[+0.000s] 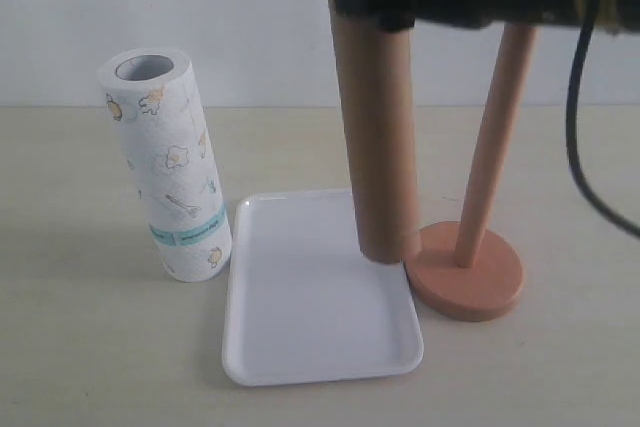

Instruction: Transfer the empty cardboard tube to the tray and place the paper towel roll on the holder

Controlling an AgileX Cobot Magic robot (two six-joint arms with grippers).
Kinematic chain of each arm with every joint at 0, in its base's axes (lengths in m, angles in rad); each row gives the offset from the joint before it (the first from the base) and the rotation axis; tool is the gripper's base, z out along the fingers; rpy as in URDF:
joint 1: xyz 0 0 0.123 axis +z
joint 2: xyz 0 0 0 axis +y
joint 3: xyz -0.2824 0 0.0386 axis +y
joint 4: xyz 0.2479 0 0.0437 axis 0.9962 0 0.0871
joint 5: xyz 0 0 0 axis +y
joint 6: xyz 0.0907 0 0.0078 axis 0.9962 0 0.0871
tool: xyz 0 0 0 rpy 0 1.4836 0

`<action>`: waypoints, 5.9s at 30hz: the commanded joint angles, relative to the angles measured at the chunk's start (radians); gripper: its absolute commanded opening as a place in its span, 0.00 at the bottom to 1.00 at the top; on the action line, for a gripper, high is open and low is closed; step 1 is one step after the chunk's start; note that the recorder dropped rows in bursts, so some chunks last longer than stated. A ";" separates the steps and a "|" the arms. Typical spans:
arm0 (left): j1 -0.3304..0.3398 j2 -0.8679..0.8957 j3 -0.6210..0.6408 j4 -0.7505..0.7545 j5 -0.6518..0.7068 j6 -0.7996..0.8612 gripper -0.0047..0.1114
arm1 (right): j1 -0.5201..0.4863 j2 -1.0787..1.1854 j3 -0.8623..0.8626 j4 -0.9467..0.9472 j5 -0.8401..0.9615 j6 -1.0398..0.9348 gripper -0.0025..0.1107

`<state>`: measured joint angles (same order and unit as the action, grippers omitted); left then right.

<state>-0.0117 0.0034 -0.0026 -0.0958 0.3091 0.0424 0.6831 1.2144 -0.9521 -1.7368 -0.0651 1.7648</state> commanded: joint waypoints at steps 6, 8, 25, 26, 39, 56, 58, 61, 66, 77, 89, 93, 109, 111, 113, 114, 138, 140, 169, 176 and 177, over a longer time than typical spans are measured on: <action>0.001 -0.003 0.003 -0.002 -0.003 -0.008 0.08 | 0.118 0.064 0.126 0.051 0.205 0.117 0.02; 0.001 -0.003 0.003 -0.002 -0.003 -0.008 0.08 | 0.120 0.109 0.124 0.053 0.193 0.172 0.02; 0.001 -0.003 0.003 -0.002 -0.002 -0.008 0.08 | -0.065 0.290 -0.053 0.105 -0.213 0.334 0.02; 0.001 -0.003 0.003 -0.002 -0.002 -0.008 0.08 | -0.099 0.296 -0.053 0.107 -0.278 0.334 0.02; 0.001 -0.003 0.003 -0.002 -0.002 -0.008 0.08 | -0.174 0.309 -0.108 -0.008 -0.403 0.133 0.02; 0.001 -0.003 0.003 -0.002 -0.002 -0.008 0.08 | 0.059 0.311 -0.130 0.256 0.301 -0.421 0.02; 0.001 -0.003 0.003 -0.002 -0.002 -0.008 0.08 | 0.072 0.320 -0.176 0.559 0.398 -0.699 0.02; 0.001 -0.003 0.003 -0.002 -0.002 -0.008 0.08 | 0.086 0.366 -0.306 1.037 0.586 -1.163 0.02; 0.001 -0.003 0.003 -0.002 -0.002 -0.008 0.08 | 0.086 0.393 -0.393 1.261 0.643 -1.279 0.02; 0.001 -0.003 0.003 -0.002 -0.002 -0.008 0.08 | 0.082 0.448 -0.458 1.313 0.743 -1.288 0.02; 0.001 -0.003 0.003 -0.002 -0.002 -0.008 0.08 | 0.082 0.454 -0.458 1.319 0.749 -1.267 0.02; -0.011 -0.003 0.003 -0.002 -0.002 -0.008 0.08 | 0.082 0.454 -0.458 1.319 0.747 -1.267 0.02; -0.033 -0.003 0.003 -0.001 -0.002 -0.008 0.08 | -0.081 0.525 -0.573 1.753 0.860 -1.503 0.02; -0.033 -0.003 0.003 -0.001 -0.002 -0.008 0.08 | -0.086 0.554 -0.603 1.794 0.879 -1.524 0.02; -0.033 -0.003 0.003 -0.001 -0.002 -0.008 0.08 | -0.084 0.582 -0.631 1.797 0.884 -1.525 0.02; -0.033 -0.003 0.003 -0.001 -0.002 -0.008 0.08 | -0.084 0.598 -0.645 1.807 0.887 -1.525 0.02; -0.033 -0.003 0.003 -0.001 -0.002 -0.008 0.08 | -0.084 0.787 -0.677 1.832 0.795 -1.479 0.49; -0.033 -0.003 0.003 -0.001 -0.002 -0.008 0.08 | -0.084 0.787 -0.677 1.832 0.795 -1.479 0.49; -0.033 -0.003 0.003 -0.001 -0.002 -0.008 0.08 | -0.084 0.704 -0.677 1.830 0.921 -1.506 0.75; -0.033 -0.003 0.003 -0.001 -0.002 -0.008 0.08 | -0.084 0.625 -0.677 1.836 0.930 -1.592 0.75; -0.033 -0.003 0.003 -0.001 -0.002 -0.008 0.08 | -0.084 0.625 -0.677 1.836 0.930 -1.601 0.75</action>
<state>-0.0383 0.0034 -0.0026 -0.0958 0.3091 0.0424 0.6043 1.8576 -1.6224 0.0960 0.8571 0.1939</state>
